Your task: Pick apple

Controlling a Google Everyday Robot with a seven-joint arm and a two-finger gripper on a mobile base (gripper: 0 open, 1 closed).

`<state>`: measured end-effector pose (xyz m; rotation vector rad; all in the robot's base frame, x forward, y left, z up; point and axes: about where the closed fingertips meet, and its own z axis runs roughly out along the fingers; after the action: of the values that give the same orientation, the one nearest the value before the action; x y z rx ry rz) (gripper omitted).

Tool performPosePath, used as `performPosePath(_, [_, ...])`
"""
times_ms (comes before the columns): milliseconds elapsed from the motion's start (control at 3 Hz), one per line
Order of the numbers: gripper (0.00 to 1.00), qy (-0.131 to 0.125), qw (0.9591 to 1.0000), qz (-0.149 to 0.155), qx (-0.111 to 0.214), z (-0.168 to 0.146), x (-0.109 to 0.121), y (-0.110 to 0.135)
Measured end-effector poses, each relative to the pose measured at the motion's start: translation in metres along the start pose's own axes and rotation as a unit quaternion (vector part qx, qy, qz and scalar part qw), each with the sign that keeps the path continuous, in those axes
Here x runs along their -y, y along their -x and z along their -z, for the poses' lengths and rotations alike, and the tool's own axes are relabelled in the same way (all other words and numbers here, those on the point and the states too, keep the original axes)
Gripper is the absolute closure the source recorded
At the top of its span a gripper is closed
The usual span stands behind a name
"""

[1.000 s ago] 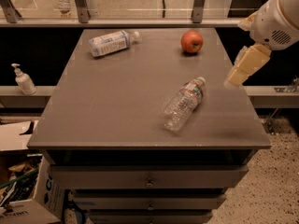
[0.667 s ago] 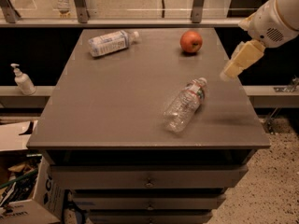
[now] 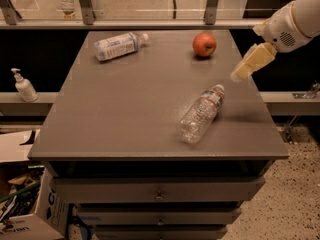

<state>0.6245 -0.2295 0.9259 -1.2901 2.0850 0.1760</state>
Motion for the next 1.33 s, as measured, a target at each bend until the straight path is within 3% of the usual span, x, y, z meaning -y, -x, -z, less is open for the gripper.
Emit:
performPosePath(333, [0.0, 0.011, 0.9994, -0.006, 0.031, -0.018, -0.004, 0.0])
performPosePath(667, [0.0, 0.014, 0.9968, -0.028, 0.074, -0.044, 0.006, 0.001])
performPosePath(1000, [0.0, 0.002, 0.9923, -0.056, 0.111, -0.07, 0.03, 0.002])
performPosePath(1333, [0.0, -0.025, 0.9875, -0.076, 0.136, -0.099, 0.069, 0.007])
